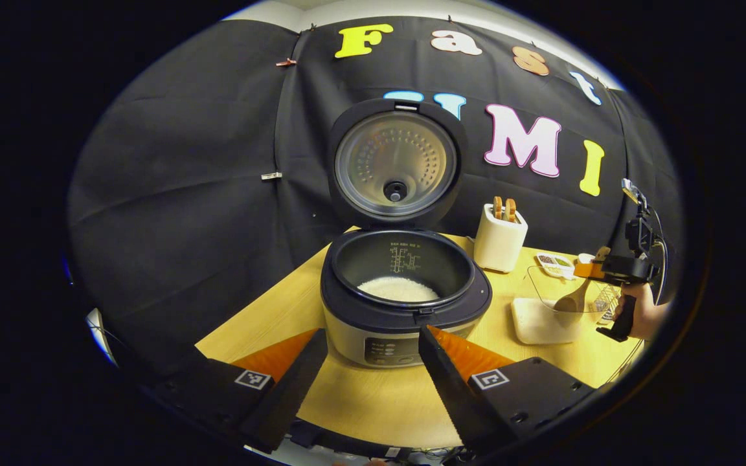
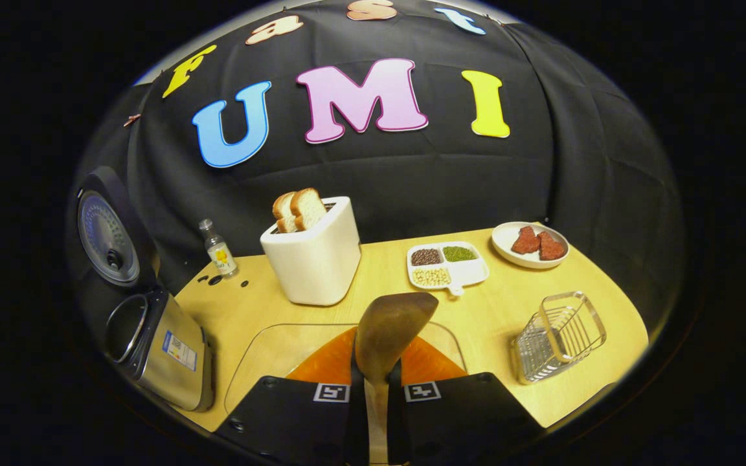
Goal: Close the left gripper, press the button to open the rice cooker; take a wooden spoon from the chopstick holder with the right hand, scoop a spoonful of rice and pour it into the rice cooker, then put the wooden spoon back into the chopstick holder.
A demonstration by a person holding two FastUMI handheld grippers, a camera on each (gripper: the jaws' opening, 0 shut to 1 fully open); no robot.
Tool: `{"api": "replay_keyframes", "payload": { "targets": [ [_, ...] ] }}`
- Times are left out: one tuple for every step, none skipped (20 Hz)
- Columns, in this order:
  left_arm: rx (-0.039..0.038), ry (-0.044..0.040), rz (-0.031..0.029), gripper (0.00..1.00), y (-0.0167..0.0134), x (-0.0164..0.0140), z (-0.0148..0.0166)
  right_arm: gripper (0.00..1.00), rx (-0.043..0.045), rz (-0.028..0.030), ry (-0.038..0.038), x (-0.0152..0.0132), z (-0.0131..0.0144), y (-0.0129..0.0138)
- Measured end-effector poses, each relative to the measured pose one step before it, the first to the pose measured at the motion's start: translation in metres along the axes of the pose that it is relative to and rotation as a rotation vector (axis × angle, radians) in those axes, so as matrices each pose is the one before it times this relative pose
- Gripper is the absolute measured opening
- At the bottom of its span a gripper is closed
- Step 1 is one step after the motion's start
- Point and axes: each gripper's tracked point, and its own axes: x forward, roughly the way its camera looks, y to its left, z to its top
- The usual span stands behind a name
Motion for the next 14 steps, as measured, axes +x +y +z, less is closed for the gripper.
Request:
{"api": "replay_keyframes", "payload": {
  "targets": [
    [-0.00199, 0.00135, 0.0021, 0.96, 0.00106, -0.00104, -0.00071, 0.16, 0.02457, 0.00665, 0.00745, -0.00077, -0.00104, 0.00662],
    [-0.00224, 0.00288, 0.00185, 0.96, 0.0012, -0.0011, -0.00025, 0.16, 0.0262, 0.00681, 0.01485, -0.00051, -0.00427, 0.00555],
    [-0.00362, 0.00297, 0.00137, 0.96, 0.00057, -0.00112, -0.00166, 0.16, 0.02455, 0.00553, 0.01367, -0.00067, -0.00178, 0.0055],
    [-0.00473, 0.00305, -0.0009, 0.96, 0.00022, -0.00088, -0.00085, 0.16, 0.02275, 0.00458, 0.01368, -0.00062, -0.00282, 0.0047],
    [-0.00503, 0.00296, -0.00063, 0.96, 0.00066, -0.00149, -0.00099, 0.16, 0.02241, 0.00337, 0.01466, 0.00025, -0.00167, 0.00472],
    [-0.00609, 0.00447, -0.00563, 0.96, -0.0006, -0.00034, -0.0007, 0.16, 0.02567, 0.00353, 0.01684, -0.00049, -0.00346, 0.0036],
    [-0.00878, 0.00532, -0.00738, 0.96, -0.00174, -0.00093, -0.00262, 0.16, 0.02918, 0.00105, 0.0155, -0.00019, -0.00192, 0.00246],
    [-0.00845, 0.00002, -0.00486, 0.96, -0.00095, -0.0007, -0.00004, 0.16, 0.02894, 0.00632, 0.01284, -0.00012, -0.00158, 0.0035],
    [-0.00481, 0.00035, -0.00488, 0.96, -0.00082, -0.00094, -0.00126, 0.16, 0.02564, 0.00601, 0.01253, 0.00067, -0.00079, 0.00302],
    [-0.00102, 0.00013, -0.00191, 0.96, -0.00095, -0.00095, 0.00034, 0.16, 0.02768, 0.00434, 0.01081, -0.001, -0.00122, 0.00191],
    [-0.00092, -0.00179, -0.00163, 0.96, -0.00066, 0.00036, 0.00045, 0.16, 0.02801, 0.00077, 0.01041, 0.00189, -0.00101, 0.00178],
    [-0.00295, -0.00268, -0.00464, 0.96, -0.00116, -0.001, 0.00102, 0.16, 0.03029, 0.0019, 0.00895, 0.00178, -0.00025, 0.00341],
    [-0.00379, -0.00116, -0.00358, 0.96, -0.00117, -0.00141, -0.00055, 0.16, 0.0237, 0.00189, 0.00706, 0.00037, 0.00061, 0.00282],
    [-0.00323, -0.00088, -0.00294, 0.96, -0.00052, 0.00025, 0.0015, 0.16, 0.01992, 0.00175, 0.00395, -0.00032, 0.00002, 0.00261]
  ]
}}
